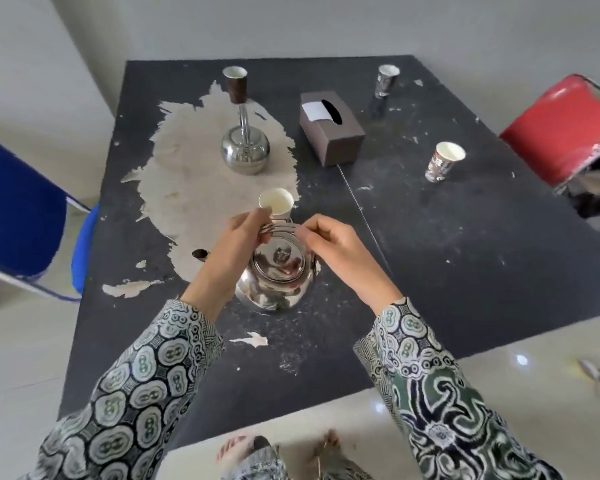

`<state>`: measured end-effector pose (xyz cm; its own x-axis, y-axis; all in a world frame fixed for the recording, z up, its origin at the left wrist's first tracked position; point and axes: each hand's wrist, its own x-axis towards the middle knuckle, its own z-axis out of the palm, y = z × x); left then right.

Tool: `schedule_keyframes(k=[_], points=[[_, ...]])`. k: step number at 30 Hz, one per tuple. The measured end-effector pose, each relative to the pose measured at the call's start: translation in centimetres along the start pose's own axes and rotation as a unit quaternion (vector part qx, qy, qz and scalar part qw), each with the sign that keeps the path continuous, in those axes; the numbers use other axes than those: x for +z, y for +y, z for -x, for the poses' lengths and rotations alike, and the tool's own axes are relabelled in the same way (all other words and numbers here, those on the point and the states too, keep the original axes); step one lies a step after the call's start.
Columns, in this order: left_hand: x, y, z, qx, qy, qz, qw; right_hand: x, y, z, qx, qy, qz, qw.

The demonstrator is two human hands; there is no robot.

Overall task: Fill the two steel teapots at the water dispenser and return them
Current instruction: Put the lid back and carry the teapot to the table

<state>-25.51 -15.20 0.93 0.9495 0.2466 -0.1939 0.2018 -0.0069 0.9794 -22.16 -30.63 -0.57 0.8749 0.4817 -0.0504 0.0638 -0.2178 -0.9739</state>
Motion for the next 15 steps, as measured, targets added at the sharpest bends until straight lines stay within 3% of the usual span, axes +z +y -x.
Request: schedule_keyframes(k=[7,15], points=[[2.3,1.8,0.4,0.023,0.029,0.014,0.999,-3.5,-1.1,-0.3,-0.045,-0.061,0.013,0.997],[4.2,3.4,-2.1,0.074,0.012,-0.04,0.996,-7.0,-2.8,-1.5,-0.025,-0.165,-0.092,0.982]])
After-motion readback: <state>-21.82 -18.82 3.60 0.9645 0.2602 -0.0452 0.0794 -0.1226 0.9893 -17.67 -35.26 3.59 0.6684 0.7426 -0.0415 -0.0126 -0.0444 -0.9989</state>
